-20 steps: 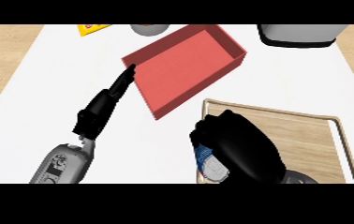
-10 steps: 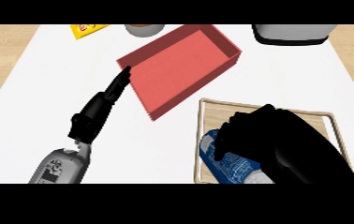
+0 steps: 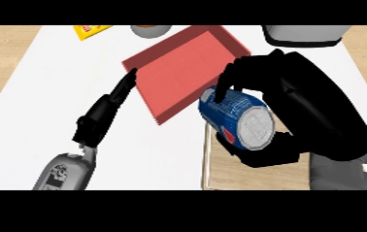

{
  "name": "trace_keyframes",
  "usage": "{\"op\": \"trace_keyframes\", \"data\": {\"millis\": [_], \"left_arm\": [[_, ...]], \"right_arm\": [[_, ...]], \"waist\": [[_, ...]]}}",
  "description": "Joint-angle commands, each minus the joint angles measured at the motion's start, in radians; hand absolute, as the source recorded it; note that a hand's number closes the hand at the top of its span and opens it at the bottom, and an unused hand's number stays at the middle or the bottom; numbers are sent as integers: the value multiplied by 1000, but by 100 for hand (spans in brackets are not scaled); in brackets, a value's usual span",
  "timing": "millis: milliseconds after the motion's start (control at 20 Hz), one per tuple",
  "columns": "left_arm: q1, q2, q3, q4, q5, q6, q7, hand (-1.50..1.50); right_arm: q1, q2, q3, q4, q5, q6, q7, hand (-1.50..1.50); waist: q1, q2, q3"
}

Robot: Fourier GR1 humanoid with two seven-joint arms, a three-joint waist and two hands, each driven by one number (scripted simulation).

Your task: Pick the can from the tray and place it in the cardboard box

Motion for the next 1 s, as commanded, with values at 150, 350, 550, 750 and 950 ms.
{"op": "trace_keyframes", "data": {"millis": [150,350,550,750,950], "left_arm": [[-15,-7,32,-18,-9,-23,31,0],[9,5,52,-13,-5,-65,-11,0],[41,-30,11,-26,-34,-51,-2,0],[-14,-57,31,46,-51,-42,-41,0],[37,-54,26,-45,-49,-44,16,0]], "right_arm": [[-183,61,-62,273,26,-69,-17,150],[-254,30,-147,350,-19,-60,-69,150],[-332,120,-75,532,105,-205,-45,150],[-424,114,-85,666,159,-261,-68,150],[-453,96,-89,852,201,-347,-194,150]], "waist": [[6,1,0],[2,1,0],[11,2,0],[6,3,0],[13,3,0]]}}
